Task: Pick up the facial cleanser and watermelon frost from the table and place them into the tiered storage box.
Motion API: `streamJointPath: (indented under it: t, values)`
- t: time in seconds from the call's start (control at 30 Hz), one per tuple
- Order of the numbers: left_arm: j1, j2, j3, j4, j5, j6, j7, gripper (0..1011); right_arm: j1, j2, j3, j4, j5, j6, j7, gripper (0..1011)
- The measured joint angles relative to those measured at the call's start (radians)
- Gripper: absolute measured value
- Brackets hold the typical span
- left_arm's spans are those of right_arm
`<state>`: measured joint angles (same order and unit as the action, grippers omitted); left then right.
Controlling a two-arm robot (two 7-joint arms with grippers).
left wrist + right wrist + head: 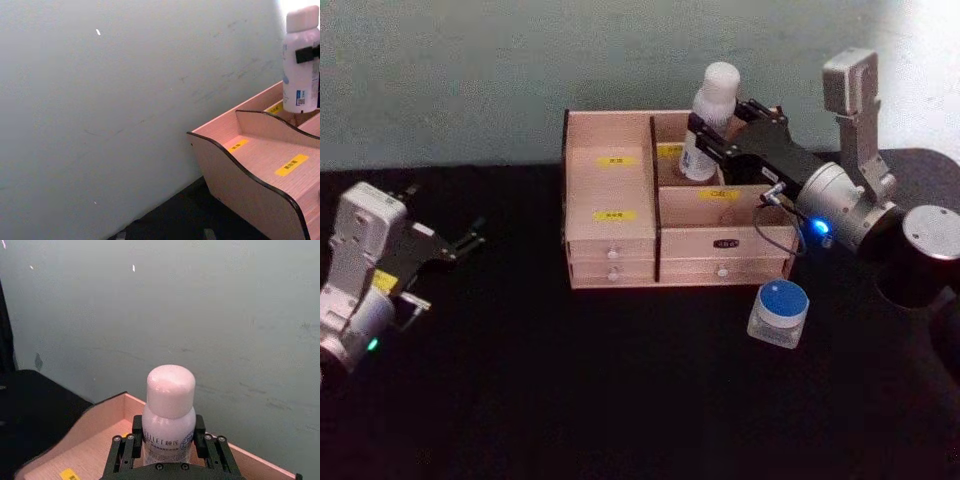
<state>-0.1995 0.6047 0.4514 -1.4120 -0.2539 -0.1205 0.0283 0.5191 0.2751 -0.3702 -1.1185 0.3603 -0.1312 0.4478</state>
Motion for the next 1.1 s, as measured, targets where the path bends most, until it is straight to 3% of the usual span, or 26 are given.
streamJointPath:
  t: [0.53,1.1]
  values:
    - [0.000,0.000,0.000,0.000,0.000,0.000,0.000,1001,0.051,-0.044,0.007,0.127,-0.037,-0.003,0.019,586]
    - [0.000,0.000,0.000,0.000,0.000,0.000,0.000,1001,0.081,-0.063,-0.004,0.210,-0.077,0.014,0.029,586]
